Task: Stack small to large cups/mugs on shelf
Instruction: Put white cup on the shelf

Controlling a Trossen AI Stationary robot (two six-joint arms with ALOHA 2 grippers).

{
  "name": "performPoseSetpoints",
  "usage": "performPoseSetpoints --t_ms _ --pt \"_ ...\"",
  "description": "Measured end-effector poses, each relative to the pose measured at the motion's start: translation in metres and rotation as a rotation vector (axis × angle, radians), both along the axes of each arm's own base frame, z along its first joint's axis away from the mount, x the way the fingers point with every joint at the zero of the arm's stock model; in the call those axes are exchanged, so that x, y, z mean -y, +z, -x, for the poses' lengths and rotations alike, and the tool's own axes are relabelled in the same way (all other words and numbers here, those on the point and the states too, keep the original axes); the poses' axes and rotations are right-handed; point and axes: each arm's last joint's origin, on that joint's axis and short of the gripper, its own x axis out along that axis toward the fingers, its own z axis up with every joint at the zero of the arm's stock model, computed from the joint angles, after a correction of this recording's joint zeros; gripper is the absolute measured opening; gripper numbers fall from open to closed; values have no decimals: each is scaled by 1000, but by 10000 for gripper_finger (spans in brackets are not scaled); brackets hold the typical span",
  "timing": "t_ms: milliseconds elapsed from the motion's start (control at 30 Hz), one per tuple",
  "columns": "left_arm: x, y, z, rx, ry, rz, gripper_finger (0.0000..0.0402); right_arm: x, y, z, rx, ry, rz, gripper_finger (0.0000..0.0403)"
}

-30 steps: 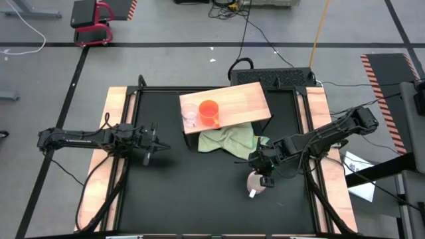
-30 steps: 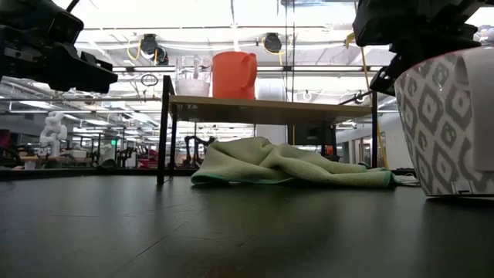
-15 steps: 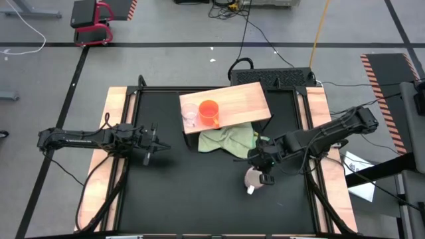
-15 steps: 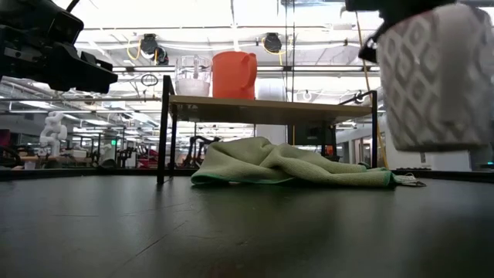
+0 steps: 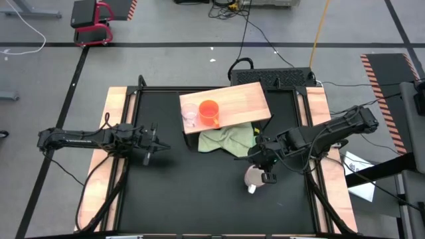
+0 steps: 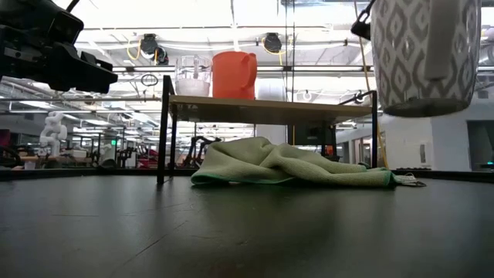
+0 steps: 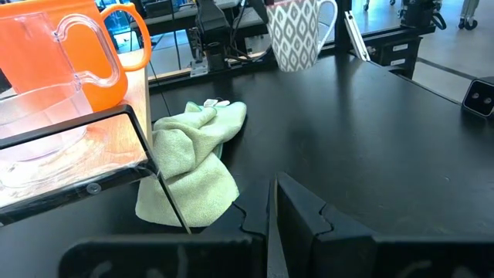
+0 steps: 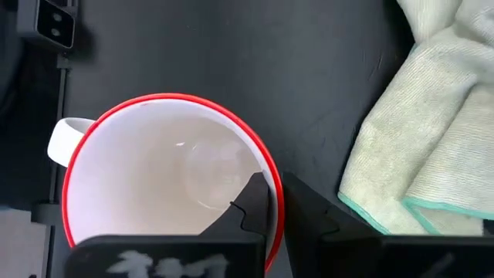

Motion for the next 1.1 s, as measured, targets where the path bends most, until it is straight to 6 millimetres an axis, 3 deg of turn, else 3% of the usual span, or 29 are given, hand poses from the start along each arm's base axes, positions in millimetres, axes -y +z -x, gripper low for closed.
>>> performPoseSetpoints --t_ms 567,1100 --pt "0 0 0 3 -1 -10 26 4 41 1 52 85 32 10" --pt "0 0 0 6 -4 -27 26 38 90 5 111 18 55 9"
